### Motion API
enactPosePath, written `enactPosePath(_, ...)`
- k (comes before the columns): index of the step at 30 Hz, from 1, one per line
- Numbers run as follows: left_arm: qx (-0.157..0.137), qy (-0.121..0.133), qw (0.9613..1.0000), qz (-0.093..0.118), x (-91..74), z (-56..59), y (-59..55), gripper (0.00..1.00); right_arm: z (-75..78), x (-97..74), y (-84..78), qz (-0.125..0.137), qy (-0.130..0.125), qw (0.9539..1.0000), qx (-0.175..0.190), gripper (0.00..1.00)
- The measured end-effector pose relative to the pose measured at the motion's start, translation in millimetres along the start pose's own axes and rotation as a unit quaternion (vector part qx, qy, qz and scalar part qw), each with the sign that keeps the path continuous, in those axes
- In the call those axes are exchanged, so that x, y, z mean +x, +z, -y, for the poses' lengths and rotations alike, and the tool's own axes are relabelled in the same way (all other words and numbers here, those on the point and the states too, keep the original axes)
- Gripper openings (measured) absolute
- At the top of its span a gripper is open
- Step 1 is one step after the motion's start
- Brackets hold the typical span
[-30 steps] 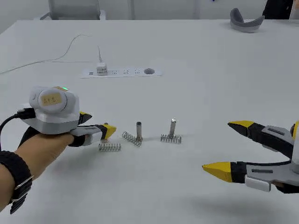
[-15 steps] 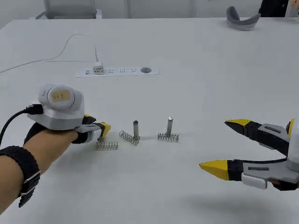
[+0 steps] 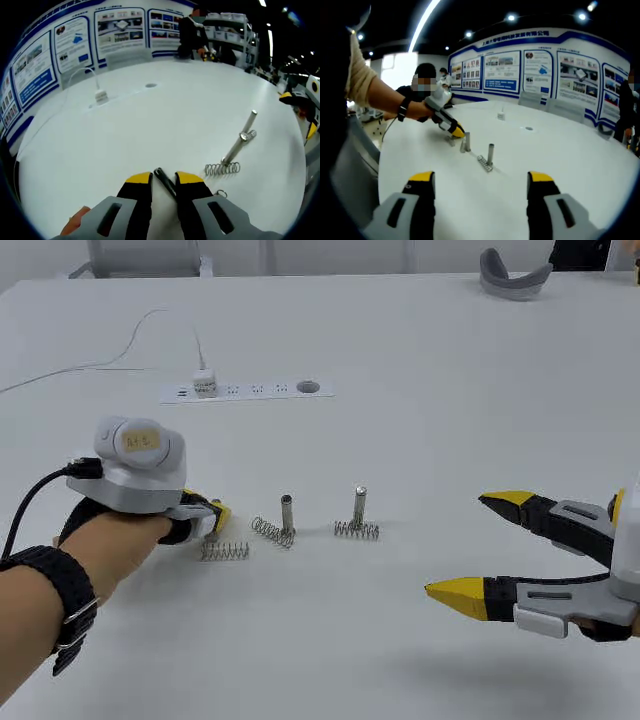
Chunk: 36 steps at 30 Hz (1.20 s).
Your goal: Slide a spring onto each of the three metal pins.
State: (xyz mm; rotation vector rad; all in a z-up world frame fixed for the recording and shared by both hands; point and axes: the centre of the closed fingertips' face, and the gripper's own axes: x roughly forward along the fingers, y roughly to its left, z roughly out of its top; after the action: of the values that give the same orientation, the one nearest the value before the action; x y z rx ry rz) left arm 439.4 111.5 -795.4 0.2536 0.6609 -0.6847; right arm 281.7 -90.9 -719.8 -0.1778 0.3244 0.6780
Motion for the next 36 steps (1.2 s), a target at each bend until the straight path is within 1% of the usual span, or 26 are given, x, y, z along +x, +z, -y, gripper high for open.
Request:
enactPosePath(7, -0.005, 0.002, 1.0, -0.002, 0.5, -2.2, 1.5, 0.17, 4.0, -2.1, -0.2, 0.001, -0.007, 1.0, 0.003, 0.76)
enactPosePath(16, 0.002, 0.007, 0.9999, -0.007, 0.2, -7.0, 0.7, 0.11, 3.7, -1.8, -0.9, 0.002, -0.006, 1.0, 0.004, 0.76)
enactPosePath(20, 0.005, 0.007, 0.9999, -0.01, 0.0, -7.4, -0.1, 0.11, 4.1, -1.8, -1.2, 0.002, -0.007, 1.0, 0.006, 0.76)
enactPosePath(22, 0.009, 0.007, 0.9998, -0.014, 0.1, -7.1, -1.0, 0.11, 3.6, -1.8, -1.6, 0.001, -0.007, 1.0, 0.007, 0.76)
enactPosePath(24, 0.012, 0.01, 0.9995, -0.027, 1.1, -6.8, -4.5, 0.12, 3.3, -1.7, -1.9, 0.001, -0.006, 1.0, 0.006, 0.76)
enactPosePath(29, 0.01, 0.013, 0.9995, -0.029, 2.2, -9.0, -2.8, 0.12, 3.6, -1.8, -2.0, 0.001, -0.006, 1.0, 0.007, 0.76)
enactPosePath(34, 0.011, 0.01, 0.9994, -0.032, 1.7, -7.5, -3.7, 0.09, 4.3, -2.1, -2.3, 0.002, -0.006, 0.9999, 0.008, 0.76)
enactPosePath(36, 0.016, 0.011, 0.9993, -0.033, 1.4, -6.8, -4.0, 0.09, 4.2, -2.0, -2.6, 0.002, -0.006, 0.9999, 0.009, 0.76)
